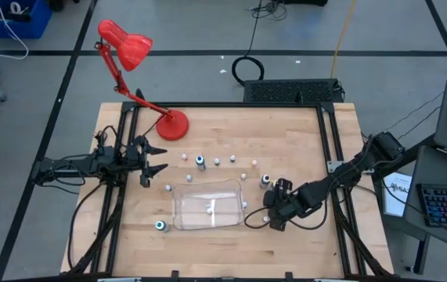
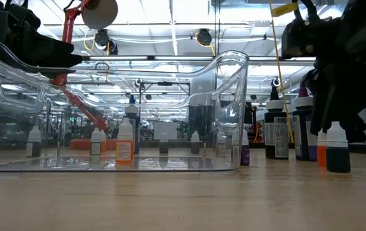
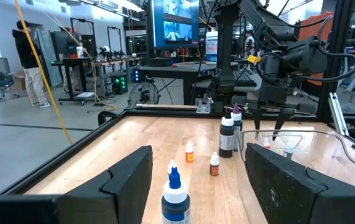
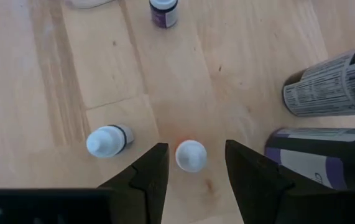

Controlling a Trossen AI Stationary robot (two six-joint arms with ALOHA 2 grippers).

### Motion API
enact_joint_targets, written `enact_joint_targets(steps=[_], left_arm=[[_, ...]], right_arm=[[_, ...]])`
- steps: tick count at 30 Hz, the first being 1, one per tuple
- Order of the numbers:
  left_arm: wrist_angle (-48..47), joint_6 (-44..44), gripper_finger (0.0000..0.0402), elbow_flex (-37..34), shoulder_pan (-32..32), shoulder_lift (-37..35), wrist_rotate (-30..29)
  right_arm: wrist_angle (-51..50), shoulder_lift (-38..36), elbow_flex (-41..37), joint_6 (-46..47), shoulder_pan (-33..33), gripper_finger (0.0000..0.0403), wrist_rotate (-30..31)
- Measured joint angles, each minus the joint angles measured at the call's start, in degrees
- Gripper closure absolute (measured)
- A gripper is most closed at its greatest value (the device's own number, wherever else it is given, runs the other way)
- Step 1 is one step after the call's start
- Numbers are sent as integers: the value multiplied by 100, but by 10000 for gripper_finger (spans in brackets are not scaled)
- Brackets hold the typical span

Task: Pick & Place food coloring
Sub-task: Put the bottom small orange food coloring into the bin

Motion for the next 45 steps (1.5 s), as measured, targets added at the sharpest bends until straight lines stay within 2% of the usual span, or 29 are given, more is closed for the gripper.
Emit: enact_joint_targets(steps=[27,36,45], left_arm=[[0,0,144,-2,0,2,2],[0,0,144,0,0,0,2],[-2,0,144,-2,0,2,2]], right_arm=[[-13,8,-4,197,5,258,-38],[76,405,-26,193,34,258,-127],[139,428,-20,170,39,258,-81]])
